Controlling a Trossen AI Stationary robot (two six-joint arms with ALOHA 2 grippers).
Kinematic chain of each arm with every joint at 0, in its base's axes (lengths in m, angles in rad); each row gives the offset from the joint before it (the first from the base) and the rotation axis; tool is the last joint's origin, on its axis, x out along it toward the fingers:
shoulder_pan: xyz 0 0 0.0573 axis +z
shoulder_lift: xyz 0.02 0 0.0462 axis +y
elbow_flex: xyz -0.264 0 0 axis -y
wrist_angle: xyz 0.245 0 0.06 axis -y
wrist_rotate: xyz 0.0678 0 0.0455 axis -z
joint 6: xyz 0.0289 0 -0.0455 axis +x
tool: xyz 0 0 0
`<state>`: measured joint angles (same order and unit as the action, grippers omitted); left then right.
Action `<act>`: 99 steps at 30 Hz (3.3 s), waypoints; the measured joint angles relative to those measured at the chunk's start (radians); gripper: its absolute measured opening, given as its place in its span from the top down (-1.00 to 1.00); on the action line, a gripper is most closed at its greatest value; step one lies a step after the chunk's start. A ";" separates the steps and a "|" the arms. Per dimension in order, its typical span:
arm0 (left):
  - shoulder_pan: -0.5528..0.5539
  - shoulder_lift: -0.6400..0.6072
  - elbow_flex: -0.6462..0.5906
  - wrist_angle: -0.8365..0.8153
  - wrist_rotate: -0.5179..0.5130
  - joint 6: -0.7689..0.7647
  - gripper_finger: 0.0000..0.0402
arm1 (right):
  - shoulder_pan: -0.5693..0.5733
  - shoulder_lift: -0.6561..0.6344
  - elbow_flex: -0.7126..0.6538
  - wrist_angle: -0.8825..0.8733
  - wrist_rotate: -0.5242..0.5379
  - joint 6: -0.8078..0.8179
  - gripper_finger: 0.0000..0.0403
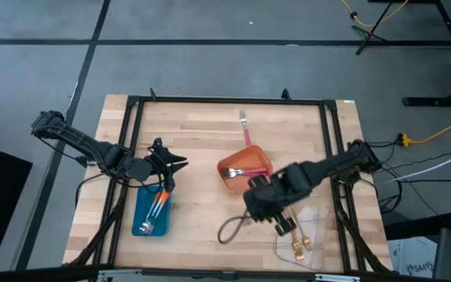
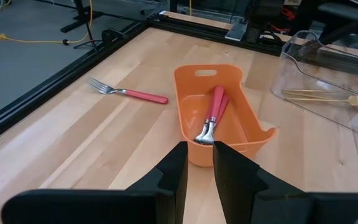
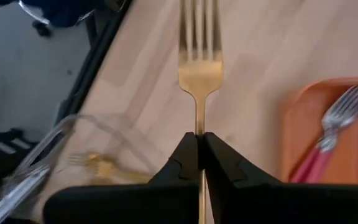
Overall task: Sort silverware by color (type)
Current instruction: Put the gold fork into the transparent bin
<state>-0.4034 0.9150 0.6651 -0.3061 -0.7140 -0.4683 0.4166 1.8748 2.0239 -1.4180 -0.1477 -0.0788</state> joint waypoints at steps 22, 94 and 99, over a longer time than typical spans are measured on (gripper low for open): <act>-0.001 0.000 0.000 -0.001 0.032 0.008 0.65 | 0.285 0.000 -0.147 -0.139 -0.068 0.019 1.00; -0.001 0.000 0.000 -0.128 0.032 0.008 0.65 | 0.329 0.010 -0.689 0.322 -0.010 -0.714 1.00; -0.001 0.000 0.000 -0.127 0.031 0.007 0.65 | 0.329 0.010 -0.699 0.326 -0.010 -0.711 1.00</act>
<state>-0.4045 0.9150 0.6655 -0.4335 -0.6827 -0.4610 0.7460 1.8851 1.3251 -1.0918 -0.1574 -0.7902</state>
